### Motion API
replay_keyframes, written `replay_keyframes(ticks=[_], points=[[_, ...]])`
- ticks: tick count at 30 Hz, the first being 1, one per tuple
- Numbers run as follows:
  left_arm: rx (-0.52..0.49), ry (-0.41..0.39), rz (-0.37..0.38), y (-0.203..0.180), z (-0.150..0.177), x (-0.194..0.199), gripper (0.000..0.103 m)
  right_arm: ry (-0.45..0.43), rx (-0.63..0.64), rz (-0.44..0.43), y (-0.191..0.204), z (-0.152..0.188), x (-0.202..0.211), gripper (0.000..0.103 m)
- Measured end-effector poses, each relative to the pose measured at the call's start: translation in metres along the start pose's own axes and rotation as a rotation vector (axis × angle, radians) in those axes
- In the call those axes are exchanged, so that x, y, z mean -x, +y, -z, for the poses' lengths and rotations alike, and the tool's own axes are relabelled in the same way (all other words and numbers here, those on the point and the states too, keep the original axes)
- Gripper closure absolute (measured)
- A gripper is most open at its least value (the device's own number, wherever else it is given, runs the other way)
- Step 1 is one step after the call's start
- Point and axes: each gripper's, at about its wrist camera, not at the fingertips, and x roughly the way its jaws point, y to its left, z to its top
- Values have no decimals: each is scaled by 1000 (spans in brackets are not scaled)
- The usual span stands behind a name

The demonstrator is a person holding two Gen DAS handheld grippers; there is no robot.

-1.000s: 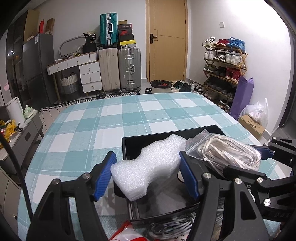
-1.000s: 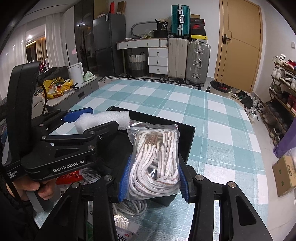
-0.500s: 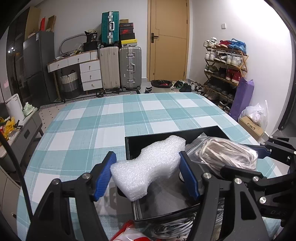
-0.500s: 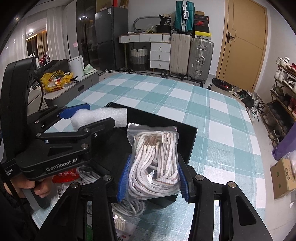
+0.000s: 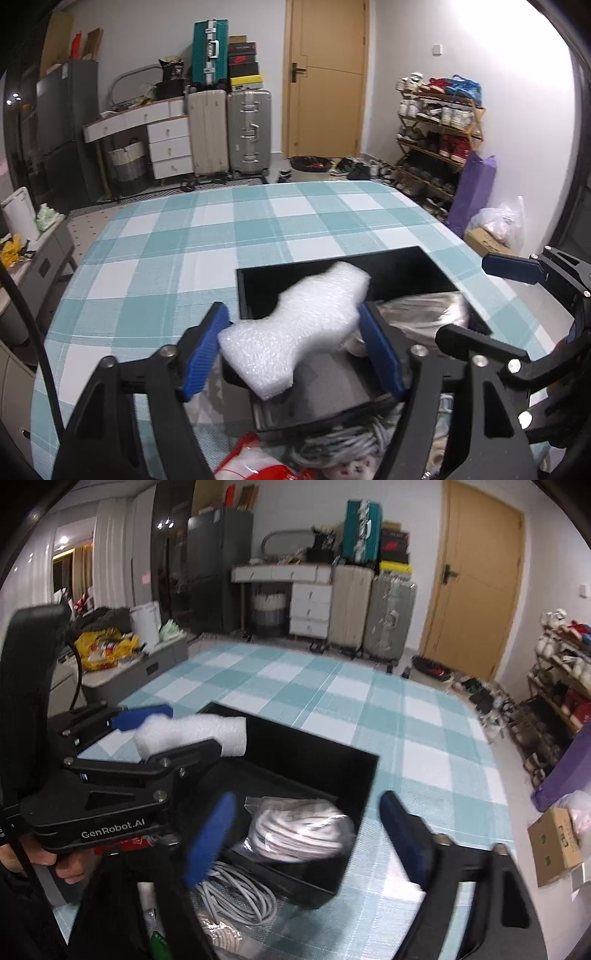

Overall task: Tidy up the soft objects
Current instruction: 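Withdraw both tools from the box toward the remaining items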

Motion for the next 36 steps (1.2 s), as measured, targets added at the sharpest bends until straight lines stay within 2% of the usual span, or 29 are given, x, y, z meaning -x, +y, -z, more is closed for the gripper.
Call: replay_keyframes(ticks=[5, 15, 24, 36], points=[[13, 0, 68, -2, 4, 15, 0, -21, -65, 7, -7, 11, 17, 5], [13, -22, 76, 5, 19, 54, 0, -25, -148, -47, -2, 39, 39, 1], [10, -23, 50, 12, 40, 81, 0, 5, -122, -67, 20, 63, 53, 1], [12, 3, 26, 14, 68, 92, 0, 37, -111, -84, 40, 91, 54, 1]])
